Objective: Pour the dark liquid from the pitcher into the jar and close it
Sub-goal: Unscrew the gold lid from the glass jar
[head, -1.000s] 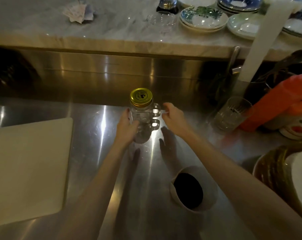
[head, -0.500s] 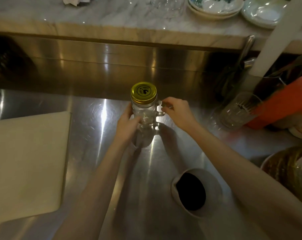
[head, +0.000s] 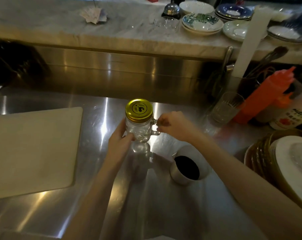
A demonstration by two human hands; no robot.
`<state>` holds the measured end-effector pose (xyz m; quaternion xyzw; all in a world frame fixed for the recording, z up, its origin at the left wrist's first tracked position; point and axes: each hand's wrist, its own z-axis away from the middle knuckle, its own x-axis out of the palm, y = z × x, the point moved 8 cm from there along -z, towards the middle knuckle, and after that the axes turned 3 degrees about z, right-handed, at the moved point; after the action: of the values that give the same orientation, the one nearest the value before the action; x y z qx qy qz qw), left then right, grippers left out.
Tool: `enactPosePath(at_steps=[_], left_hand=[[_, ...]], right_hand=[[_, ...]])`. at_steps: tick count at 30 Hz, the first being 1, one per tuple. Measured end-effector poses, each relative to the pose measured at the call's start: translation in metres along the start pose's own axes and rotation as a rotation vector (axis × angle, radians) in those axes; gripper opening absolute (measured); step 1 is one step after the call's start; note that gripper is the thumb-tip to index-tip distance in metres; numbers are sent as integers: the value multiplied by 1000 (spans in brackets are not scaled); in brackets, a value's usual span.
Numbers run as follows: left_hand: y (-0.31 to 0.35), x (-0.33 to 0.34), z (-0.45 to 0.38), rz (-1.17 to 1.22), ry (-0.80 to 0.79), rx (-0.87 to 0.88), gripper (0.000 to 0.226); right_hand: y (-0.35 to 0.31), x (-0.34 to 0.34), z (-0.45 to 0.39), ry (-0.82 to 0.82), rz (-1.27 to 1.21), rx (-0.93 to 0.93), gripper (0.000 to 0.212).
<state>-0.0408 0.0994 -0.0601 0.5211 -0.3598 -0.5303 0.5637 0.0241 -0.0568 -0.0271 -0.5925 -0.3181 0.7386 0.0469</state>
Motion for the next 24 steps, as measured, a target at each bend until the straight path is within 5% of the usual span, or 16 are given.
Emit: enactPosePath(at_steps=[24], left_hand=[[-60,-7,73,-93,-2,-100,57]], right_hand=[[-26,65,36,-325,388,-133,20]])
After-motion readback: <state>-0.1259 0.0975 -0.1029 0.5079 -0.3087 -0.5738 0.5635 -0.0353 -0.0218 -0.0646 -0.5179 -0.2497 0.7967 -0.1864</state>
